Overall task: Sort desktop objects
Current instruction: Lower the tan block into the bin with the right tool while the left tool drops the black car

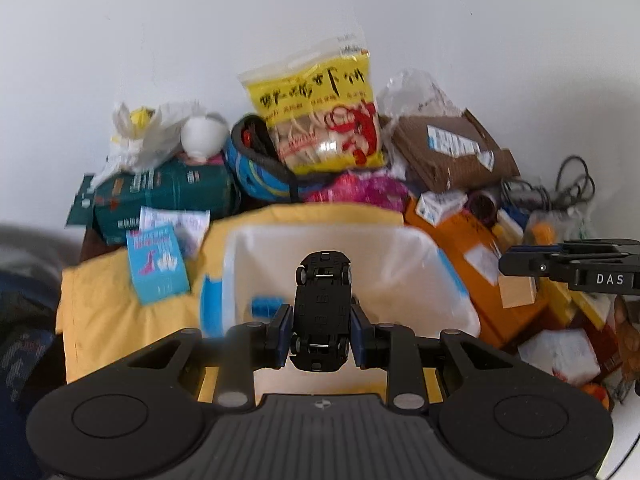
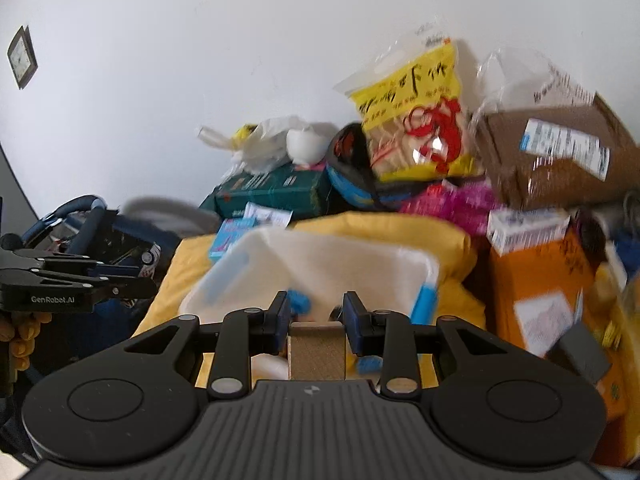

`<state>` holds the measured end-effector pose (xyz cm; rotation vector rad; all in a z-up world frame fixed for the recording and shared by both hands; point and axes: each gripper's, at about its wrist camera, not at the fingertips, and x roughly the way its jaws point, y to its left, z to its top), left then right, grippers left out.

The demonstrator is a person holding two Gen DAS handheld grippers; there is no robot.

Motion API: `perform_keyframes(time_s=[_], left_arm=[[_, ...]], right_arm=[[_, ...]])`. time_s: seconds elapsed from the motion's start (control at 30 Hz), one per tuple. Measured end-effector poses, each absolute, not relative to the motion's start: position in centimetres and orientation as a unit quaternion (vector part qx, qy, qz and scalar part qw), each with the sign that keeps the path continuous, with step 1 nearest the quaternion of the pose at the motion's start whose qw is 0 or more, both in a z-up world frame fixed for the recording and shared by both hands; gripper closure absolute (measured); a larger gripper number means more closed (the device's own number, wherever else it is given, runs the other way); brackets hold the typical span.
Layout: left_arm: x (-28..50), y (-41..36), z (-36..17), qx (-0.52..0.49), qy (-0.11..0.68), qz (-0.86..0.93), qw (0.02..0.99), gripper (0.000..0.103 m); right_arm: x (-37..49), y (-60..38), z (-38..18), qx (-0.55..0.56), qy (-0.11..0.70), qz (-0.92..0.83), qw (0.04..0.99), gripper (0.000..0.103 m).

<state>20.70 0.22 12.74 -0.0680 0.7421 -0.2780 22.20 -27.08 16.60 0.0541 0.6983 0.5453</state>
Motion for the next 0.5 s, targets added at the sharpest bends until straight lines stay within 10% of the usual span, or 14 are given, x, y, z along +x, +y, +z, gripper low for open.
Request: perform_keyframes(time_s=[0.5], left_arm=[[25.5, -0.6, 11.8, -0.041, 0.400, -0.128, 0.907, 0.070]], right_arm=[[26.4, -25.8, 14.9, 0.036, 0.398, 0.249, 0.882, 0.071]])
